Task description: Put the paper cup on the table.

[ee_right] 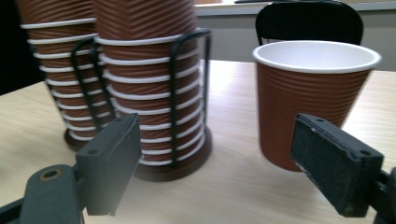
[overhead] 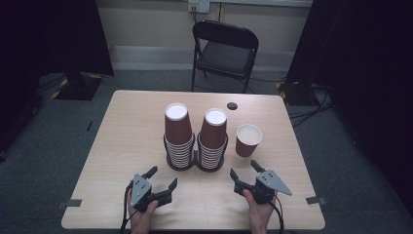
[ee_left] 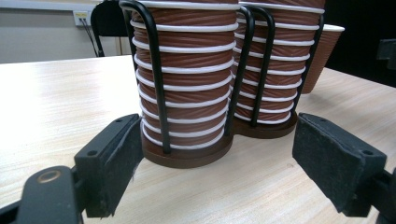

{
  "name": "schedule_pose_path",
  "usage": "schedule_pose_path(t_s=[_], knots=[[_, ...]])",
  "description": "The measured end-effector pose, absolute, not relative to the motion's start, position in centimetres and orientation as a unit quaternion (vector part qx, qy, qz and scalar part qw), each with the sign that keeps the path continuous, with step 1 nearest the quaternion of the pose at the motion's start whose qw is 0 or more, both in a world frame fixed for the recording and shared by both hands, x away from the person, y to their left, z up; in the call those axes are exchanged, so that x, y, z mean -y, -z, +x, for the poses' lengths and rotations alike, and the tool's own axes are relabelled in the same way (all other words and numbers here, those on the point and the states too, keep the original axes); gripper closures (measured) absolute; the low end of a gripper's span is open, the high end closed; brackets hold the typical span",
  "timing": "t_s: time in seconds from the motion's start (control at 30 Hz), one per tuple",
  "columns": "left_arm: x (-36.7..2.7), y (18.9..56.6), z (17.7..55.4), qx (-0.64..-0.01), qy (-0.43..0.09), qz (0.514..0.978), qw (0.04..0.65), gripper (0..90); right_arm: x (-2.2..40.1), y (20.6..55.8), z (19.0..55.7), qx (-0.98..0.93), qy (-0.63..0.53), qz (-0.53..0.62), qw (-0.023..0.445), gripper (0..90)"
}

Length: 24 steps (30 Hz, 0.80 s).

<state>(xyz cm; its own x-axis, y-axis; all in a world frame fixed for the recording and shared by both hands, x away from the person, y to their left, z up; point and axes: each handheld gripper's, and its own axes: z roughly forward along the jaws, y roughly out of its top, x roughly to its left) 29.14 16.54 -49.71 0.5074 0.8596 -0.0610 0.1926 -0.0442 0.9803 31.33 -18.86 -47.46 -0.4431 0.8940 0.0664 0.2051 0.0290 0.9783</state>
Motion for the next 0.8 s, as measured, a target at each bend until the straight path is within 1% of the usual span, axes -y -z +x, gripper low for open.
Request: schedule_pose_path(t_s=[0.33,0.6,0.73,0.8], knots=[[-16.5,49.7,29.0,-0.396,-0.301,0.661,0.563,16.4,17.5,48.4,30.2,-0.65,-0.574,0.407,0.288,15.0],[-16.5,49.7,28.9,-0.392,-0.301,0.66,0.566,16.3,16.7,49.1,30.0,-0.651,-0.59,0.396,0.267,13.8],[-16.6,49.7,28.9,-0.389,-0.303,0.66,0.567,16.3,16.3,49.6,30.2,-0.66,-0.583,0.396,0.263,13.2],[-16.6,49.7,28.9,-0.39,-0.303,0.66,0.566,16.3,16.2,49.6,30.1,-0.661,-0.578,0.394,0.27,13.0]])
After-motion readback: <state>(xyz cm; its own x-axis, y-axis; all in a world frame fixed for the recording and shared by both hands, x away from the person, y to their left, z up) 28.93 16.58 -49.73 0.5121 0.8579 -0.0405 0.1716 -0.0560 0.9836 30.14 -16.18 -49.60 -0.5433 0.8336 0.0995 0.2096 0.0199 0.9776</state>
